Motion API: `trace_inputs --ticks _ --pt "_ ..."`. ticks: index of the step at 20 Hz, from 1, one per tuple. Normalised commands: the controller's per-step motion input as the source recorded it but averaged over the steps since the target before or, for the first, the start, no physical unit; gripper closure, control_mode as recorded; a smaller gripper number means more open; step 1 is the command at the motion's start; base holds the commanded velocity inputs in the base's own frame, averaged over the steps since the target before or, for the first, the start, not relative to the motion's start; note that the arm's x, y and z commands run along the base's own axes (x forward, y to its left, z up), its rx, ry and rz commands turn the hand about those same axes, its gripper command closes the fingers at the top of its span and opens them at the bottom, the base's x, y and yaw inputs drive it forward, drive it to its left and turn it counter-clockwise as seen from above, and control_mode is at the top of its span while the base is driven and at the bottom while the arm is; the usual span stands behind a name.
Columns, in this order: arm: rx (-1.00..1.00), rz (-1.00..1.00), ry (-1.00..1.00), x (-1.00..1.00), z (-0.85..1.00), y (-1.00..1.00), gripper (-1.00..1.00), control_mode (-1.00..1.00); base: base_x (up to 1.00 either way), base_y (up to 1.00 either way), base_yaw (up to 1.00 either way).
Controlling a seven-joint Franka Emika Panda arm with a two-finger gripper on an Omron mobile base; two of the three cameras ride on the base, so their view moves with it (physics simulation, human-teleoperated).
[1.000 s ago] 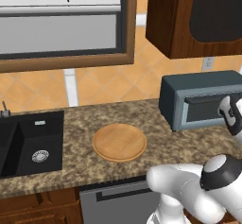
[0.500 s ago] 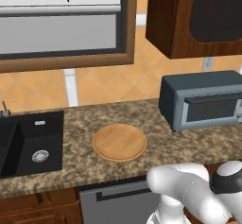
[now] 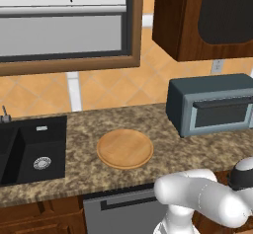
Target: Pick up the kebab skewer and baguette bread, and place them inside the toaster oven. Close the toaster oven door and start by setting the timer.
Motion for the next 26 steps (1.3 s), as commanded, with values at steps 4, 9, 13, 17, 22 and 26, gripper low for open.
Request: trace_inputs --ticks 4,9,13,17,22,26 --pt "0.06 -0.13 -0.07 0.34 -0.09 -0.04 -1.0 -1.0 0.0 0.0 0.0" --pt "0.03 -0.09 -0.07 0.27 -0.04 -0.06 -1.0 -1.0 0.0 0.0 0.0" --pt "0.02 -0.06 -0.02 0.24 -0.16 -0.15 -1.0 -1.0 0.0 0.0 0.0" --pt "0.05 -0.07 -0.04 0.19 -0.18 -0.21 -1.0 -1.0 0.0 0.0 0.0" --pt "0.1 -0.04 0.0 0.06 -0.05 -0.3 -1.0 -1.0 0.0 0.0 0.0" --pt "0.12 -0.01 0.0 0.0 0.0 -0.09 -1.0 -1.0 0.0 0.0 0.0"
